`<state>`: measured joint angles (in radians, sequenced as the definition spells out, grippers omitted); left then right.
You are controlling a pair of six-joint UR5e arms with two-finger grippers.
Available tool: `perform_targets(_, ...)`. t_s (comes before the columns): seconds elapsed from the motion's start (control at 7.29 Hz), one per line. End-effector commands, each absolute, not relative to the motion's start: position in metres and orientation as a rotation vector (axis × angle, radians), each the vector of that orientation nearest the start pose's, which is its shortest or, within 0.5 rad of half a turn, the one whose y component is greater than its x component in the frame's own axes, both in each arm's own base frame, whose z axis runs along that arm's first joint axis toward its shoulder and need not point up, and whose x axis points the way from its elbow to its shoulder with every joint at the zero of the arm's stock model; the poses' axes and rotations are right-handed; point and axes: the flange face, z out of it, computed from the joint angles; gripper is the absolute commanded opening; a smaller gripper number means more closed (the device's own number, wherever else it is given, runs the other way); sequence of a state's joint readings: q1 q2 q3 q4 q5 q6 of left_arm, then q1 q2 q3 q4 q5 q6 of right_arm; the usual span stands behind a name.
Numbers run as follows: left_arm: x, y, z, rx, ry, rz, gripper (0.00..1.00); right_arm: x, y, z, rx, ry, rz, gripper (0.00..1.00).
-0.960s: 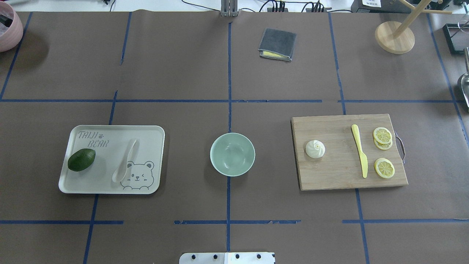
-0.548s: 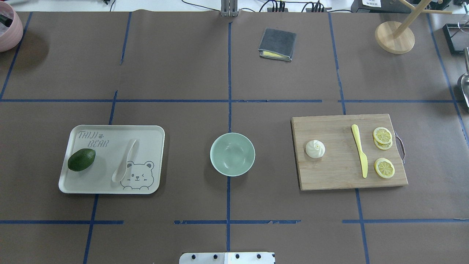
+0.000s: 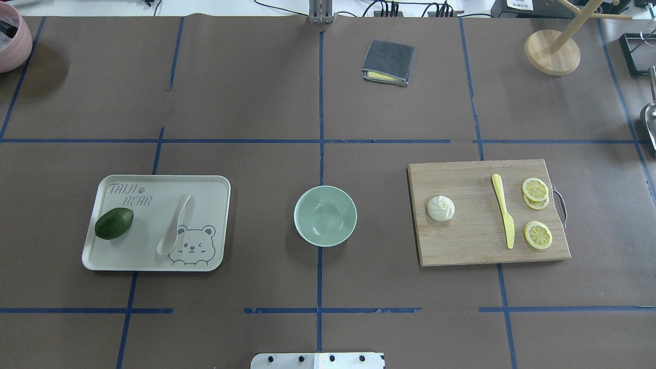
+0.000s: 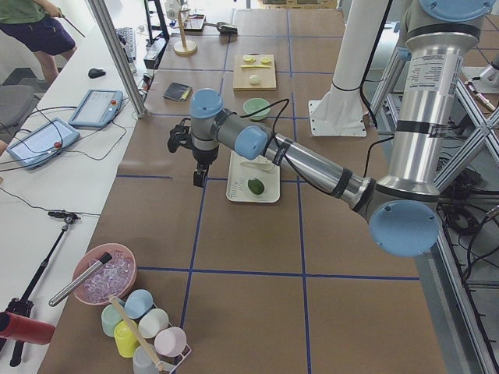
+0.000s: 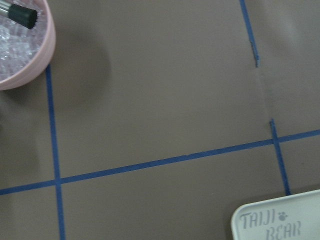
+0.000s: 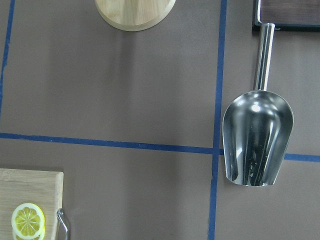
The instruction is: Put spoon and bun in bowl
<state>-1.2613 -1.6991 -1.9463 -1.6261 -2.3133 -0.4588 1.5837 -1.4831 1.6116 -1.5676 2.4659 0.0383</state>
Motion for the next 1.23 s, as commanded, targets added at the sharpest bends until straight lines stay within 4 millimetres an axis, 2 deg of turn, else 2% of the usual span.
perform_targets(0.0, 0.174, -0.501, 0.364, 0.177, 0.911, 0.021, 1.00, 0.040, -0.539, 0.580, 0.091, -0.898, -0.029, 1.00)
perform_targets(0.27, 0.262, -0.474, 0.361, 0.170, 0.919, -0.074, 1.00, 0.023, -0.542, 0.575, 0.070, -0.900, -0.026, 1.00)
perform_targets(0.41, 0.299, -0.459, 0.357, 0.168, 0.900, -0.106, 0.99, 0.016, -0.545, 0.571, 0.070, -0.901, -0.040, 1.00)
perform_targets(0.69, 0.345, -0.439, 0.355, 0.140, 0.886, -0.128, 0.98, 0.002, -0.553, 0.551, 0.075, -0.907, -0.033, 1.00)
perform_targets(0.96, 0.389, -0.441, 0.367, 0.134, 0.841, -0.135, 0.95, -0.024, -0.551, 0.513, 0.074, -0.918, -0.001, 1.00)
perform_targets(1.1, 0.401, -0.435, 0.371, 0.121, 0.832, -0.128, 0.93, -0.040, -0.548, 0.496, 0.064, -0.924, 0.018, 1.00)
